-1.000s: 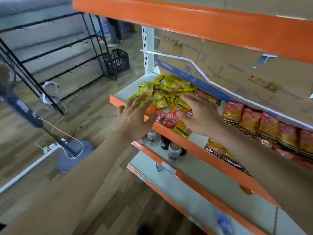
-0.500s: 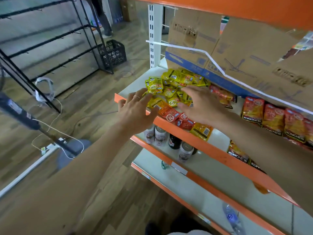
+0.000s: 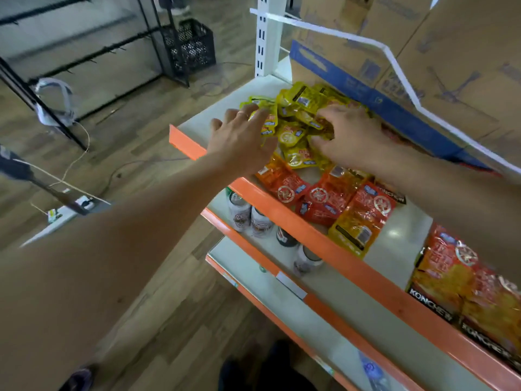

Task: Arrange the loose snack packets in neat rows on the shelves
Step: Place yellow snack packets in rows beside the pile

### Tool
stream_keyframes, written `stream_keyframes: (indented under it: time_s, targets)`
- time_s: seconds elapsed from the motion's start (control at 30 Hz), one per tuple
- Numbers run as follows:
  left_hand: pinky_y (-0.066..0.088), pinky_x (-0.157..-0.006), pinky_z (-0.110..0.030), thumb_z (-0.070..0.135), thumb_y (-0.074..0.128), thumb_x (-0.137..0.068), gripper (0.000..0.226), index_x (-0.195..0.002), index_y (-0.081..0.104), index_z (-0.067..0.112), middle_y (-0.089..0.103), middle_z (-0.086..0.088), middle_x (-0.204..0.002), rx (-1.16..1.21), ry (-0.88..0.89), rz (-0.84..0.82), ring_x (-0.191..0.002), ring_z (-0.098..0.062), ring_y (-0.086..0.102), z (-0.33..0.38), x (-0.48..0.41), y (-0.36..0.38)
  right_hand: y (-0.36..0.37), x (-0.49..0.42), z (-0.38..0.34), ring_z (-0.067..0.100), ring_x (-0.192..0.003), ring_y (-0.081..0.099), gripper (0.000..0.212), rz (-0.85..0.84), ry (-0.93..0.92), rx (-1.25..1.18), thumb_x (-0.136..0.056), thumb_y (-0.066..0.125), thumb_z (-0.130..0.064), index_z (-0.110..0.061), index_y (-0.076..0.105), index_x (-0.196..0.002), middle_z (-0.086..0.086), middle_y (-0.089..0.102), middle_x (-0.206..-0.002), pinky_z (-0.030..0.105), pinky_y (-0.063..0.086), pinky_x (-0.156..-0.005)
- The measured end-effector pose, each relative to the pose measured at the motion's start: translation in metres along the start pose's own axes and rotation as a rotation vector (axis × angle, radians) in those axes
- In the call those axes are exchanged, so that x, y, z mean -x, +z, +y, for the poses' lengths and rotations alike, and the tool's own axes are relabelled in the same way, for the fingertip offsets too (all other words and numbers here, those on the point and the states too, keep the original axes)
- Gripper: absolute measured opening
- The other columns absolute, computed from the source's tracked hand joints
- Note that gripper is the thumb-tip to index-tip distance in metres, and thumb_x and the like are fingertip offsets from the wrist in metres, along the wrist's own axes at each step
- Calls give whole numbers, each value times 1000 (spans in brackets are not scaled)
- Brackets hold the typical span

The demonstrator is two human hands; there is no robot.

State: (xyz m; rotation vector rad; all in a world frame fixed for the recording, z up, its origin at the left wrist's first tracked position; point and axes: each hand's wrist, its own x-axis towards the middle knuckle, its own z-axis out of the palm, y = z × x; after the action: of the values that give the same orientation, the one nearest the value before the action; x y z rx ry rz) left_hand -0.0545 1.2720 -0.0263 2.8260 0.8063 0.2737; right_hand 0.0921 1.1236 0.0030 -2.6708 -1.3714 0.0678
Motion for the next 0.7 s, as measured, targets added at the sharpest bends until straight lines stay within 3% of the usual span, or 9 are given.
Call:
stream_keyframes:
  time_s: [0.17,0.27,0.4,0.57,0.7]
  targets:
    - [25,-109,-49,58,35,-99,58,-146,43,24,38,-7,-155,-62,-73,50,-141,-31,34,-1,-32,13,5,-34,16,40,-140,30,65,45,15,27,-92,62,-39,-15,40,-149,14,35,-155,49,30,-112]
    - [26,-108,-50,65,35,-96,65,-140,49,19,49,-13,-145,-72,-163,39,-136,-32,41,-3,-48,13,2,-46,18,40,-135,35,64,34,51,26,-91,63,-40,-19,41,-147,13,45,-147,53,33,-105]
    - [28,-106,-47,72,52,-86,66,-129,57,23,55,-10,-134,-83,-103,-35,-130,-29,48,-5,-57,11,4,-53,16,40,-125,48,53,11,54,-2,-88,66,-33,-16,50,-136,18,57,-132,50,40,-100]
    - [29,-102,-46,53,64,-85,50,-125,59,24,55,-11,-128,-61,-64,-16,-125,-32,50,-6,-52,13,7,-50,14,41,-123,47,54,7,68,28,-83,66,-19,-13,52,-134,20,49,-130,57,41,-101]
    - [32,-103,-48,41,66,-83,56,-135,52,23,51,-13,-131,-97,-58,-48,-124,-38,50,-2,-50,12,11,-48,12,40,-128,40,55,4,116,59,-82,61,-18,-12,51,-135,19,43,-135,54,37,-105]
